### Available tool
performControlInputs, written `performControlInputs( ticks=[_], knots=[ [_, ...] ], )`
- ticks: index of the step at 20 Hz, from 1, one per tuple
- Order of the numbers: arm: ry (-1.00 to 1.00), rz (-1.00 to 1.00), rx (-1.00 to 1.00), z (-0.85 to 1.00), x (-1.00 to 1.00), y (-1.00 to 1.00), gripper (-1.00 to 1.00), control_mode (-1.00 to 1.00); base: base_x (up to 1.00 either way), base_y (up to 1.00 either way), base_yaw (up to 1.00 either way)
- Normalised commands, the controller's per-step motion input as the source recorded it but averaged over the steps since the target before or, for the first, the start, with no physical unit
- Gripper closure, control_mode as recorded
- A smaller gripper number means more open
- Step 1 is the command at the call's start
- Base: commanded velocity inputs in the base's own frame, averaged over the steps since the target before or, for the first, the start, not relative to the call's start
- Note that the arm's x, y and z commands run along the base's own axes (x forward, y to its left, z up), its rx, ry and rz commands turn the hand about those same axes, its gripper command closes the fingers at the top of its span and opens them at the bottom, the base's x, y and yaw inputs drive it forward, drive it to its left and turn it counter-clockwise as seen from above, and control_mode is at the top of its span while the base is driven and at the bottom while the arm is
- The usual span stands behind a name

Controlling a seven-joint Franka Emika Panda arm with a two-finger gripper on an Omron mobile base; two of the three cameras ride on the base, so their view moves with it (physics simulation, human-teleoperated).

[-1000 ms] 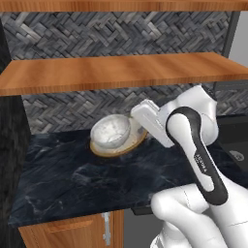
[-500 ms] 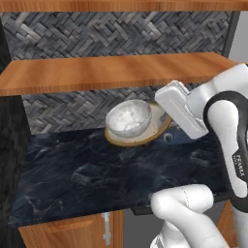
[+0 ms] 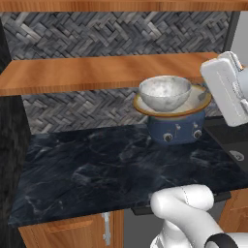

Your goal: Pick up the bowls on the counter and stack them on top of one another in the open cabinet. Place the smaller bowl on top of the larger bowl.

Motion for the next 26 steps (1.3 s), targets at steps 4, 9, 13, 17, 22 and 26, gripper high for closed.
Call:
performControlInputs(
  ticks=[4,9,13,17,22,26],
  knots=[
    [-0.05,-0.16,0.22,0.55,-0.23,-0.53,1.00,-1.00,0.00,0.00,0.00],
    [-0.11,-0.10,0.10,0.23,-0.18,-0.27,1.00,-1.00,0.00,0.00,0.00],
    [-0.19,-0.03,0.06,0.09,-0.04,-0.17,1.00,-1.00,0.00,0.00,0.00],
    [-0.22,-0.10,0.08,0.15,0.07,-0.09,1.00,-1.00,0.00,0.00,0.00],
    [-0.13,-0.07,0.05,0.12,0.35,0.05,1.00,-1.00,0.00,0.00,0.00],
    [-0.04,-0.02,0.02,0.01,0.50,0.11,1.00,-1.00,0.00,0.00,0.00]
  ],
)
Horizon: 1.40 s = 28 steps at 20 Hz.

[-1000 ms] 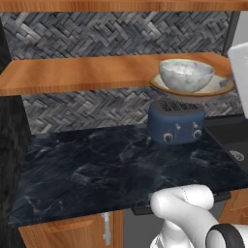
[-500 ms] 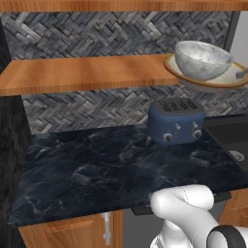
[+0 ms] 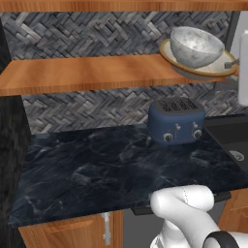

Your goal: Pick up the bowls on the counter and stack them on top of one another in the open cabinet. Place the smaller bowl on top of the larger bowl.

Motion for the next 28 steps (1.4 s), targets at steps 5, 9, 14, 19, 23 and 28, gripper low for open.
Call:
performControlInputs(
  ticks=[5,9,14,19,23,28],
  knots=[
    [0.00,0.00,0.01,0.01,0.51,0.06,1.00,-1.00,0.00,0.00,0.00],
    [0.00,0.00,0.00,0.01,0.55,0.04,1.00,-1.00,0.00,0.00,0.00],
    [0.00,0.00,0.00,0.00,0.52,0.03,1.00,-1.00,0.00,0.00,0.00],
    [0.00,0.00,0.00,-0.06,0.40,0.00,1.00,-1.00,0.00,0.00,0.00],
    [0.00,-0.01,-0.02,-0.17,0.35,0.00,1.00,-1.00,0.00,0.00,0.00],
    [0.00,-0.01,0.00,-0.09,0.42,0.00,1.00,-1.00,0.00,0.00,0.00]
  ],
)
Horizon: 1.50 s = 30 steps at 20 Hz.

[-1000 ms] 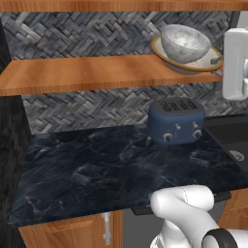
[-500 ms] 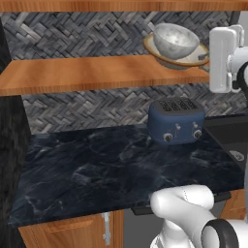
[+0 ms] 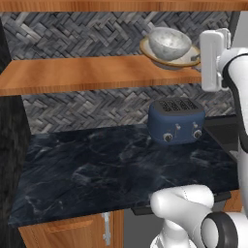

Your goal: Pick up the bowls on the counter and stack them on top of one another in the open cabinet. Place the smaller bowl on top of the larger bowl.

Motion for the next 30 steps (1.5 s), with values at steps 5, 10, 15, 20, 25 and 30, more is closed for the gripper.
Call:
performControlInputs(
  ticks=[5,10,15,20,25,30],
  knots=[
    [0.00,-0.02,-0.03,-0.16,0.42,0.00,1.00,-1.00,0.00,0.00,0.00],
    [0.00,-0.01,-0.03,-0.12,0.33,0.00,1.00,-1.00,0.00,0.00,0.00],
    [0.00,0.00,0.00,0.00,0.05,0.00,1.00,-1.00,0.00,0.00,0.00],
    [0.00,0.00,0.00,-0.06,0.10,0.00,1.00,-1.00,0.00,0.00,0.00],
    [0.00,-0.01,0.00,-0.01,0.22,0.00,1.00,-1.00,0.00,0.00,0.00],
    [0.00,-0.04,0.00,-0.12,0.36,0.00,1.00,-1.00,0.00,0.00,0.00]
  ],
)
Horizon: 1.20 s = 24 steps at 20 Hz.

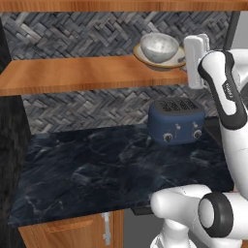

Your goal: Pick up the bowls on the counter and stack them on top of one another in the open cabinet. Place the smaller bowl on top of the larger bowl.

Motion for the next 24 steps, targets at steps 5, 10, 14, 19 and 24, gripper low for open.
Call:
performControlInputs(
  ticks=[5,10,14,19,24],
  knots=[
    [0.00,-0.05,0.00,-0.16,0.33,0.00,1.00,-1.00,0.00,0.00,0.00],
    [0.00,-0.05,0.00,-0.11,0.33,0.00,1.00,-1.00,0.00,0.00,0.00],
    [0.00,-0.04,0.00,-0.06,0.35,0.00,1.00,-1.00,0.00,0.00,0.00],
    [0.00,-0.03,0.00,-0.03,0.29,0.00,1.00,-1.00,0.00,0.00,0.00],
    [0.00,-0.01,0.00,-0.02,0.24,0.00,1.00,-1.00,0.00,0.00,0.00]
  ],
)
